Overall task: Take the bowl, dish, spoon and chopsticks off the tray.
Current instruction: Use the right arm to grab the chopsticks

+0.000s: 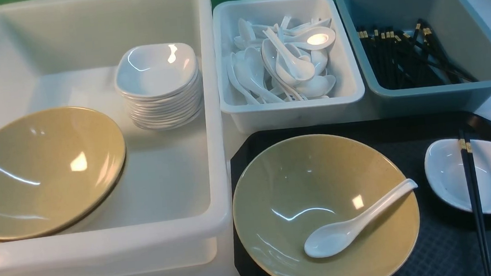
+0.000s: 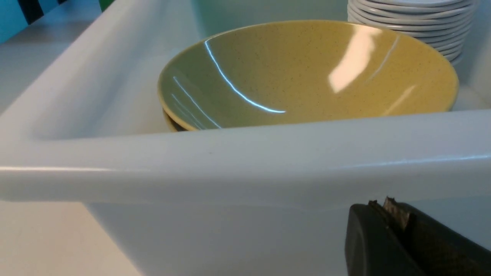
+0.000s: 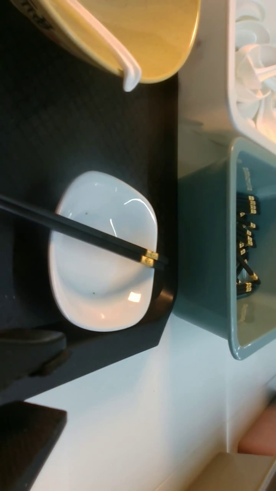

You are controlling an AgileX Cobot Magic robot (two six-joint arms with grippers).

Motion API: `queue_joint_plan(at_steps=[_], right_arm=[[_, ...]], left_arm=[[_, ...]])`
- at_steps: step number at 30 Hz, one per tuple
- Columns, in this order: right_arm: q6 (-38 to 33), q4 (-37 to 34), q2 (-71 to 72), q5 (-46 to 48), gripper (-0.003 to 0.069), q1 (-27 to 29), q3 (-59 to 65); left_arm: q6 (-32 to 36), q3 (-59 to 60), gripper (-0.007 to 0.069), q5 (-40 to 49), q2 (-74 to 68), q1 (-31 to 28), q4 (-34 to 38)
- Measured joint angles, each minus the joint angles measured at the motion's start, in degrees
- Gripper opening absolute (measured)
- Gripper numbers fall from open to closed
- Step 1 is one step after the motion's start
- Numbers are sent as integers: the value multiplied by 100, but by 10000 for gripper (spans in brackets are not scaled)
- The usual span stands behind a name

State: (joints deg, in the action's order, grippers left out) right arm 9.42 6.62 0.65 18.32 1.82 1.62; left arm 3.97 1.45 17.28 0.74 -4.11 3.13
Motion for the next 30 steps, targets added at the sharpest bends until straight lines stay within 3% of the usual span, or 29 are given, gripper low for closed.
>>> queue_joint_plan(at_steps=[3, 5, 7, 9, 10, 12, 14, 20, 23, 26, 30], right_arm=[[170, 0, 0, 0, 237, 0, 0], [932, -164, 0, 0, 237, 0, 0], [1910, -438, 0, 0, 237, 0, 0], [3553, -1007, 0, 0, 237, 0, 0], [3829, -1041, 0, 0, 237, 0, 0], [5043, -1293, 0, 0, 237, -1, 0], [5428, -1350, 0, 0, 237, -1, 0], [5059, -1391, 0, -6, 237, -1, 0], [4873, -1453, 0, -58, 237, -6, 0], [4275, -1578, 0, -123, 237, -81, -64], [2526, -1596, -189, 144, 209, -394, -997]], left_arm=[[-330, 0, -8, -40, 0, 0, 382], [-1251, 0, -8, -103, 0, 0, 1596], [-1857, 0, -8, -148, 0, 0, 2447], [-2883, 0, -8, -187, 0, 0, 3990], [-3006, 0, -8, -187, 0, 0, 4192], [-3416, 0, -8, -181, 0, 0, 4964], [-3479, 0, -8, -150, 0, 0, 5150], [-3459, 0, -8, -117, 0, 0, 5213], [-3103, -74, -8, -63, 0, 0, 5245], [-2199, -548, -8, 124, 0, 0, 5187], [-190, -1825, -8, 508, -208, 0, 4730]])
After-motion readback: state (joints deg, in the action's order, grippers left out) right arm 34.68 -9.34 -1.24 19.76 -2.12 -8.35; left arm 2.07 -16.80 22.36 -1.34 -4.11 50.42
